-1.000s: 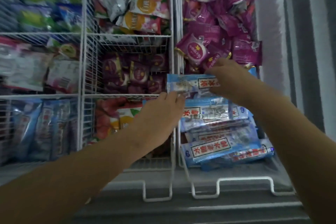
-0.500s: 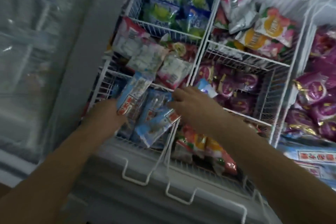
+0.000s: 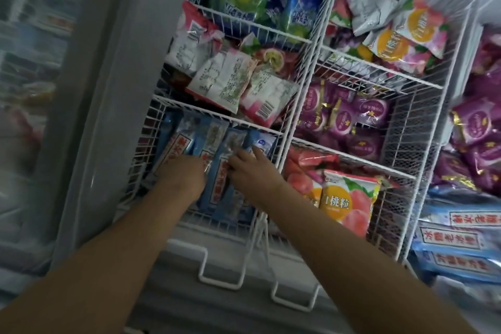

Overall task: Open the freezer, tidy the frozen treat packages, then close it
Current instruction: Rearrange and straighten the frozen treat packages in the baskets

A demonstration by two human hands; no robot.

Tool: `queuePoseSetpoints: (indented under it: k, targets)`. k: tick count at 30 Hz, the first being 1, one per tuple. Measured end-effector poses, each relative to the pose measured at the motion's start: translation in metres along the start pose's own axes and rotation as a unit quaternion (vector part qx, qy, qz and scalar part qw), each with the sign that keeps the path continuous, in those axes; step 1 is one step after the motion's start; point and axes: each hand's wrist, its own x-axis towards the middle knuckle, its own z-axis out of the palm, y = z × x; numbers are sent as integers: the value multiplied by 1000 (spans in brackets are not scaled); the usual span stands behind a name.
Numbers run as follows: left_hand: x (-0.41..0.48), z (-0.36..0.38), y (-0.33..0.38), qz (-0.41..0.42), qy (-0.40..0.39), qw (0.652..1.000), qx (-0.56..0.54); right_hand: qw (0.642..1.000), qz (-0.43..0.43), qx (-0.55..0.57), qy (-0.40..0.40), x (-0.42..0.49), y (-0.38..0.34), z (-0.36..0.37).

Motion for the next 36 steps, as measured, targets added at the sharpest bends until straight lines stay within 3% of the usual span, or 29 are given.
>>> queuePoseSetpoints:
  k: [5,11,18,22,26,31,36]
  targets:
    - [-33,-22,18,85,141,980,-114,973,76,132,171,-52,14,-9]
    - [-66,-19,109,267,212,927,-157,928,184,235,223,-156,48,6]
    - [-93,8,255,462,216,854,-102,884,345,251,192,-293,113,53]
    - [-105,34,342,551,174,812,-81,864,420,254,115,-360,159,93]
    - [-93,55,417,549,161,819,-37,902,369,222,9,-381,174,121]
    - [-83,65,463,486,133,857,107,911,356,210,-15,-391,178,131]
    - [-91,54,467,478,206,851,67,906,381,185,-10,-412,184,131]
